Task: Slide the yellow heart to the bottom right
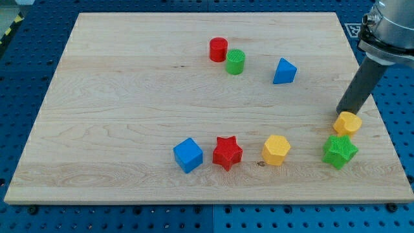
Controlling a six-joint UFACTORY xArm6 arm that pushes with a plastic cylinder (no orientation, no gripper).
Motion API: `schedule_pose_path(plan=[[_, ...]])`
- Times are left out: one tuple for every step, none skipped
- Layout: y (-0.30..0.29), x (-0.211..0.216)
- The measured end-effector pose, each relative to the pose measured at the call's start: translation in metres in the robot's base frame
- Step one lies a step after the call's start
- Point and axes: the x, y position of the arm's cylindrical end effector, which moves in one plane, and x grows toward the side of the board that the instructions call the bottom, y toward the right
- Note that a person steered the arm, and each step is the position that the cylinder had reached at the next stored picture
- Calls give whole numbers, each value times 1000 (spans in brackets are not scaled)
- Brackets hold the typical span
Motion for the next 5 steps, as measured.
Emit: schedule_pose_path(plan=[[-16,0],[-48,0],[-52,10],[-43,11],[-38,11]])
